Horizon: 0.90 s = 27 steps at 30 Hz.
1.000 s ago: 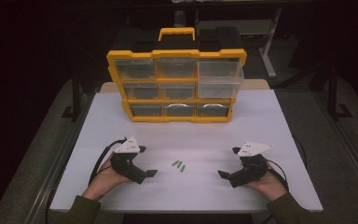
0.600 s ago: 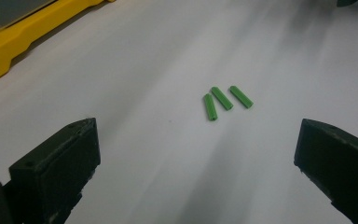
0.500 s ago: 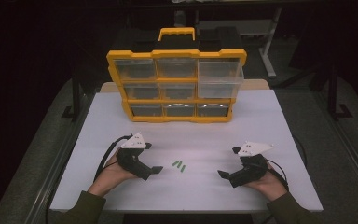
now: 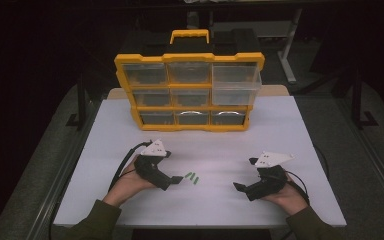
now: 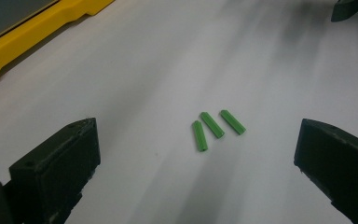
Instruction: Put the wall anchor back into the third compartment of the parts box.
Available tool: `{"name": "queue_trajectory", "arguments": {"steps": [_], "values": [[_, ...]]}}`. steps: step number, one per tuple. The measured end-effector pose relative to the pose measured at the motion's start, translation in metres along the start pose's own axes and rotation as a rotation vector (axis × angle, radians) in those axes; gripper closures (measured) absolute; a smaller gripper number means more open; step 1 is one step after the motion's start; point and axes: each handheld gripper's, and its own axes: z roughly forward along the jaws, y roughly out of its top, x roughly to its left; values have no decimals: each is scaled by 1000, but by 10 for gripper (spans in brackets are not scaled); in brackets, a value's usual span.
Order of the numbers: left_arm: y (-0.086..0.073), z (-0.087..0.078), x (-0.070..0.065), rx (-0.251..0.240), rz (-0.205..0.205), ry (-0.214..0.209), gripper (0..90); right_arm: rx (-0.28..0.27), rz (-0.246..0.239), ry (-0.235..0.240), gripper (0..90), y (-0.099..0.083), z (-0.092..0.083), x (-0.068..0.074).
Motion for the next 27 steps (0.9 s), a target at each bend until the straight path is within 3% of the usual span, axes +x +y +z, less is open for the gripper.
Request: {"name": "queue_trajectory", "arguments": {"steps": [2, 7, 10, 15, 23, 24, 27], "values": [[3, 3, 0, 15, 20, -1, 5, 2, 4, 0, 0, 0, 0, 0], [7, 11, 0, 20, 16, -9, 5, 1, 3, 1, 0, 0, 0, 0], [11, 16, 0, 27, 40, -14, 6, -1, 5, 1, 0, 0, 0, 0], [16, 24, 0, 38, 46, -21, 9, -1, 2, 3, 0, 0, 0, 0], [23, 36, 3, 30, 44, -41, 87, 2, 6, 6, 0, 0, 0, -1], [24, 37, 3, 29, 46, -41, 149, 0, 12, 6, 0, 0, 0, -1], [26, 40, 4, 33, 53, -32, 163, -2, 10, 6, 0, 0, 1, -1]]}}
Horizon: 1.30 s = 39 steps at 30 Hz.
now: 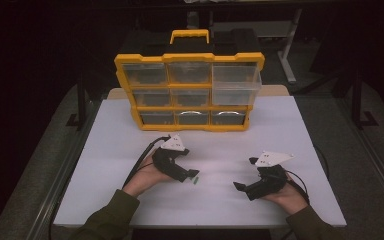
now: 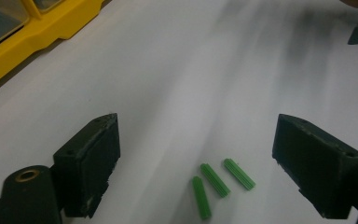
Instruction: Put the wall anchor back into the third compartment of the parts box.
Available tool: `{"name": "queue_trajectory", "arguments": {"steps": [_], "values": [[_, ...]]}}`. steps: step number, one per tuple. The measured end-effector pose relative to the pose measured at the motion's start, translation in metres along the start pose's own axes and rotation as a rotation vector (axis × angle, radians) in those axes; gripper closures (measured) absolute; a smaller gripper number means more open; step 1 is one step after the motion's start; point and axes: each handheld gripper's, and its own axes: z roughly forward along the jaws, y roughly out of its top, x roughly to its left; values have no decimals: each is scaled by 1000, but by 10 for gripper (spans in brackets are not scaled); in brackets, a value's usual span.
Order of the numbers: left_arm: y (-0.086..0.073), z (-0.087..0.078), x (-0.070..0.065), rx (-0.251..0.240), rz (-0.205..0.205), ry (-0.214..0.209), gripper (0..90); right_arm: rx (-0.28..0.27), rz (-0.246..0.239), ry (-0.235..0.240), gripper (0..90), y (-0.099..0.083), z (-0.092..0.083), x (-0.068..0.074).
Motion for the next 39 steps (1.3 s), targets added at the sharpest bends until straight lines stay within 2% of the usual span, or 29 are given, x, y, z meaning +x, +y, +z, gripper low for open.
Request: {"name": "queue_trajectory", "arguments": {"steps": [6, 7, 8, 11, 12, 15, 17, 20, 23, 31, 33, 34, 39], "values": [[0, 2, 0, 29, -1, 15, 284, -1, 2, 2, 0, 0, 0, 0], [-1, 3, 1, 33, -2, 12, 305, -2, 2, 1, 0, 0, 0, 0], [-1, 4, -1, 19, -27, 4, 338, -1, 2, 2, 0, 0, 0, 0], [-1, 4, -1, 35, -21, 0, 402, 0, 0, 3, 0, 0, 1, -1], [-2, 4, -2, 57, -19, -2, 402, 0, 0, 3, 0, 0, 1, -1], [-3, 5, -2, 68, -35, -3, 497, -3, 0, 4, 0, 0, 0, -2], [-4, 6, -1, 73, -40, -6, 511, -3, 0, 4, 0, 0, 0, -2], [-6, 7, -1, 95, -43, -9, 588, -4, 4, 4, 0, 0, 0, -2], [-8, 8, 0, 116, -39, -14, 623, -3, 3, 4, 0, 0, 0, -2], [-11, 9, 0, 133, -57, -39, 735, -6, 4, 7, 0, 0, 1, -2], [-12, 9, 0, 159, -40, -42, 753, -7, 4, 7, 0, 0, 1, -2], [-12, 10, -1, 156, -54, -43, 766, -7, 4, 7, 0, 0, 1, -2], [-15, 13, -1, 171, -54, -49, 813, -8, 8, 6, 0, 0, 0, -2]]}}
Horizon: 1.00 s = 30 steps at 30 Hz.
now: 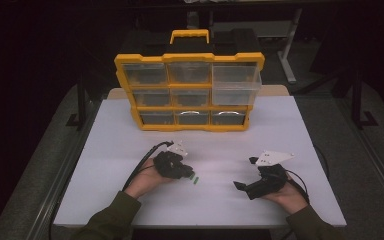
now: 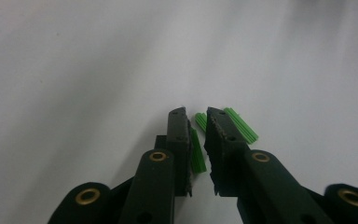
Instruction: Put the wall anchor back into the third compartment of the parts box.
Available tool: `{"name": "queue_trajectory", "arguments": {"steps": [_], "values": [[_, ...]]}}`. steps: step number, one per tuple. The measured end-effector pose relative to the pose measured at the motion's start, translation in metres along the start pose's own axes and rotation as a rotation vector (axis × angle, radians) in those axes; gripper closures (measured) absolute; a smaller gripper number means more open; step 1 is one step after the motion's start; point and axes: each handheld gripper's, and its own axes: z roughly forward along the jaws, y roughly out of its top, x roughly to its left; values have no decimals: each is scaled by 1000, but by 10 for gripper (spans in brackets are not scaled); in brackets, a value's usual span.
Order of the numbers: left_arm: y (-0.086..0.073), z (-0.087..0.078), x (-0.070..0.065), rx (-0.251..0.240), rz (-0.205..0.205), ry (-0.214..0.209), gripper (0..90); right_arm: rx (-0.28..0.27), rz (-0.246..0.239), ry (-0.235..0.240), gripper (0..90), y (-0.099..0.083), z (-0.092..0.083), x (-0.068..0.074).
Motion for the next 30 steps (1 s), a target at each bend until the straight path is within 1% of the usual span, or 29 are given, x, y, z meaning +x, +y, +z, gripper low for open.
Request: {"name": "queue_trajectory", "arguments": {"steps": [3, 9, 13, 14, 16, 17, 18, 20, 21, 25, 29, 30], "values": [[0, 1, 0, 7, 5, 3, 839, 0, 0, 0, 0, 0, 0, -1], [0, 1, -1, 10, 7, 10, 847, -1, -7, 0, 0, 0, -1, 0], [0, 1, 0, 9, 6, 4, 851, -3, -7, 0, 0, 0, -1, 0], [0, 0, 1, 16, 14, 1, 853, -2, -7, -1, 0, 0, -1, 0], [0, 1, 0, 8, -8, -4, 856, -2, -6, 0, 0, 0, -1, 0], [0, 0, 1, 12, -6, -9, 856, -3, -6, 0, 0, 0, -1, 0], [0, 0, 1, 11, -12, -14, 856, -3, -6, 0, 0, 0, -1, 0], [1, -1, 3, 14, -7, -13, 857, -2, -8, -1, 0, 0, -1, 0], [1, -2, 3, 13, -14, -16, 857, -2, -8, -1, 0, 0, -1, 0], [3, -6, 3, 5, -18, -14, 856, -10, -7, -4, 0, 0, -2, 0], [7, -12, 4, -5, -7, -19, 856, -8, -6, -8, 0, 0, -2, 0], [8, -14, 3, -16, -18, -29, 857, -7, -6, -7, 0, 1, -2, 1]]}}
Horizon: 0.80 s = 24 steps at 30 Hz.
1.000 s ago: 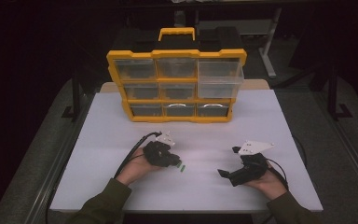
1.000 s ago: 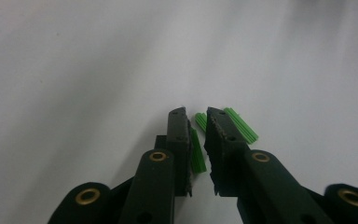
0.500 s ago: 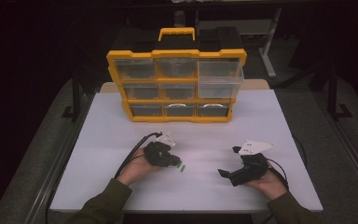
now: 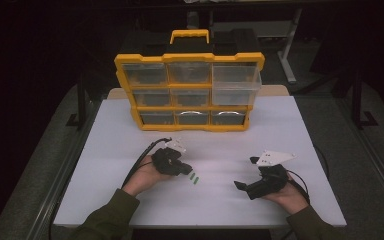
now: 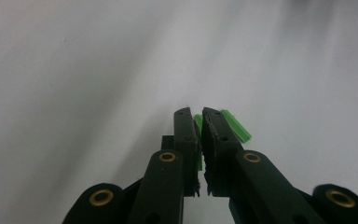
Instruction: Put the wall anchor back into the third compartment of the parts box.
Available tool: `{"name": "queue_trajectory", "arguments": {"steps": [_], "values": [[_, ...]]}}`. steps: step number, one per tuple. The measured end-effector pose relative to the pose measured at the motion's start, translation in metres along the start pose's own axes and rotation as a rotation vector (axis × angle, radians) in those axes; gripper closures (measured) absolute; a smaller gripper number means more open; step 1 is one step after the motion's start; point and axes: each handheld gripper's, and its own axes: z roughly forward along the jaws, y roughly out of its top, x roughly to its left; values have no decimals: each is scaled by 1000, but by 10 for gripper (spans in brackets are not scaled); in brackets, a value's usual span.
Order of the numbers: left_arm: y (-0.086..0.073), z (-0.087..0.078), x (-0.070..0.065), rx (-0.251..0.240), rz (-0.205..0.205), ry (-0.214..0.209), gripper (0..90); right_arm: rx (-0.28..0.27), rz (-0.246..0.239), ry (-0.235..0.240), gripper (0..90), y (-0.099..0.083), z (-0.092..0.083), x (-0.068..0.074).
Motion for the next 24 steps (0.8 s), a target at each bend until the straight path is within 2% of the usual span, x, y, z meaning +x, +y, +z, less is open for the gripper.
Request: {"name": "queue_trajectory", "arguments": {"steps": [3, 4, 16, 17, 24], "values": [[4, -4, 0, 6, 16, 2, 857, 1, 0, -1, 0, 0, 0, 0], [6, -6, -1, -11, 7, -6, 857, 2, -1, -1, 0, 0, 0, 1], [26, -19, 0, -30, 21, -10, 856, -7, -6, -1, 0, 0, -1, 0], [31, -24, 1, -26, 35, -14, 856, -6, -6, -2, 0, 0, 0, 0], [48, -36, 0, -48, 48, -23, 856, -9, -5, -1, 0, 0, -1, -1]]}}
